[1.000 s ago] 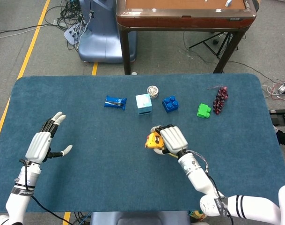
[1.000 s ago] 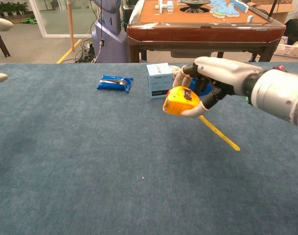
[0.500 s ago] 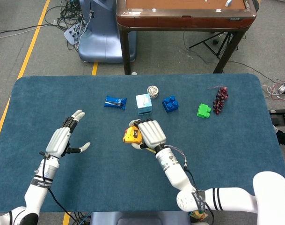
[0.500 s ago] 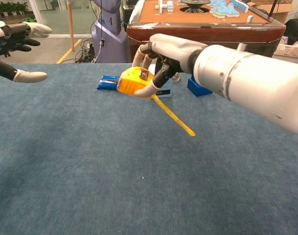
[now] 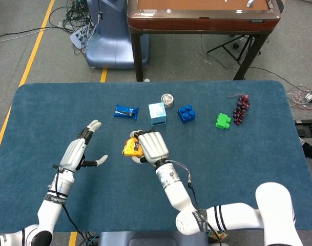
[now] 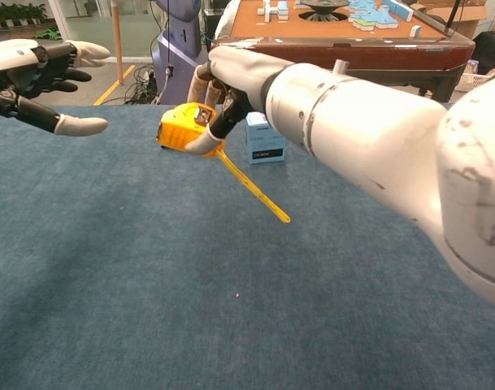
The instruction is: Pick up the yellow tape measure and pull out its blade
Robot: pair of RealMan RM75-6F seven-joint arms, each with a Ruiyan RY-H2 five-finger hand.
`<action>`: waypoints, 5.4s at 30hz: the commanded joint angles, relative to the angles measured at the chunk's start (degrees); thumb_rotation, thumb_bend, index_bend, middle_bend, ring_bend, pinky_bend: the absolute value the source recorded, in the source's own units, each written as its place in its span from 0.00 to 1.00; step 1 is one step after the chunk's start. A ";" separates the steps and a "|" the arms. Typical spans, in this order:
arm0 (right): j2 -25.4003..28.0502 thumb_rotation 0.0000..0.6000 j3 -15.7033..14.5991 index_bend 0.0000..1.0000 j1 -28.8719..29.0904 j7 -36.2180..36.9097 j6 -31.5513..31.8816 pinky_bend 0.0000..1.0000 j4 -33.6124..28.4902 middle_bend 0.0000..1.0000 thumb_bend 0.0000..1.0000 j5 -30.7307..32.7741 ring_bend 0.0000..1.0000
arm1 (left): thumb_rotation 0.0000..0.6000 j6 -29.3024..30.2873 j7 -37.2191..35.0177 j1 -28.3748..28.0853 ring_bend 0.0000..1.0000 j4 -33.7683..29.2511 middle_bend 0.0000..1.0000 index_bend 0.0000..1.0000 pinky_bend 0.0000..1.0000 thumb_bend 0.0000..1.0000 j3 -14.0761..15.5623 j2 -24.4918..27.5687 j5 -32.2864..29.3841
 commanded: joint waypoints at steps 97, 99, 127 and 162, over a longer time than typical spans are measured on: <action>-5.34 1.00 0.89 0.48 3.45 3.37 0.08 0.29 5.75 0.53 0.52 2.00 0.46 | 1.00 2.21 2.46 -2.20 0.00 4.86 0.00 0.00 0.00 0.22 -1.32 -4.40 -8.10; -5.17 1.00 0.93 0.48 3.44 3.44 0.08 0.29 5.52 0.53 0.52 2.02 0.46 | 1.00 2.25 2.57 -2.06 0.00 4.80 0.00 0.02 0.00 0.22 -1.31 -4.04 -8.21; -3.47 1.00 0.67 0.48 3.27 3.67 0.62 0.29 4.76 0.53 0.52 3.17 0.47 | 1.00 2.52 0.48 -0.05 0.00 5.36 0.00 0.44 0.00 0.35 -1.26 -1.46 -8.43; 0.68 1.00 -1.58 0.49 2.64 2.99 -0.46 0.29 2.76 0.54 0.52 4.07 0.47 | 1.00 2.85 -4.57 2.06 0.00 6.69 0.10 0.65 0.00 0.40 -0.59 -1.21 -5.42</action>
